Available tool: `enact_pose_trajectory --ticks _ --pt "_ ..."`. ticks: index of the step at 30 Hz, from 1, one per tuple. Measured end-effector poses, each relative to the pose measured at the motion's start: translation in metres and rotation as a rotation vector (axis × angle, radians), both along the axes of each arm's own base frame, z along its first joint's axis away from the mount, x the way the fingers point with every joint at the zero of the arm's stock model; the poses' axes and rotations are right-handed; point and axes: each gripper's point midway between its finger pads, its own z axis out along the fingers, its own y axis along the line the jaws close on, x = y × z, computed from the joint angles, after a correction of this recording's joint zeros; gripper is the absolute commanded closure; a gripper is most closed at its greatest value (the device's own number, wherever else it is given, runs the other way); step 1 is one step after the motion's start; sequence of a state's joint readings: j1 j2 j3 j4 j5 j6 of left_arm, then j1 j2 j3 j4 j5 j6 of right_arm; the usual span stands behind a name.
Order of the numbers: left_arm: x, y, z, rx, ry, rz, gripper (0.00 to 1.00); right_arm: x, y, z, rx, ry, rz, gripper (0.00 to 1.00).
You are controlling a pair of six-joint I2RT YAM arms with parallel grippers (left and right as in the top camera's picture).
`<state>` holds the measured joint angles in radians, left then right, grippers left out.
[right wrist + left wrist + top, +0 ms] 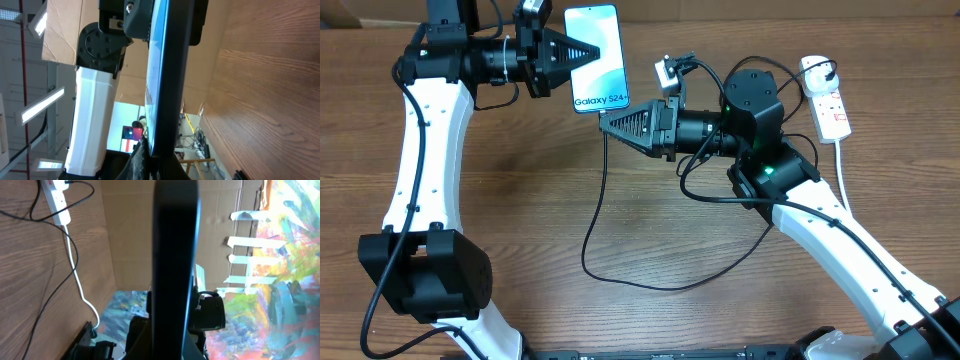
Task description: Plug charger to phone and switch on socket
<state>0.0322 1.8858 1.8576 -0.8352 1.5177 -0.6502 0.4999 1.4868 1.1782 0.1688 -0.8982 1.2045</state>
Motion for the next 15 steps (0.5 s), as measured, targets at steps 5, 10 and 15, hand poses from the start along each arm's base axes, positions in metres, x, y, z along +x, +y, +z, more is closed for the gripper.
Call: enact_pose_trajectory --ticks 5,10,15 --pt "-0.0042 -0.0001 -0.0033 0.0 0.028 -0.002 0.96 -0.0035 0.0004 0.0002 0.002 0.002 0.021 0.96" --pt "-0.0051 -0.0002 -0.004 0.0 0.023 -0.003 0.96 -0.0041 -0.0013 0.0003 0.002 0.003 0.031 0.96" --pt "-0.0056 -0.0014 -0.004 0.0 0.02 -0.006 0.96 -0.0044 -0.0016 0.0 0.002 0.005 0.033 0.96"
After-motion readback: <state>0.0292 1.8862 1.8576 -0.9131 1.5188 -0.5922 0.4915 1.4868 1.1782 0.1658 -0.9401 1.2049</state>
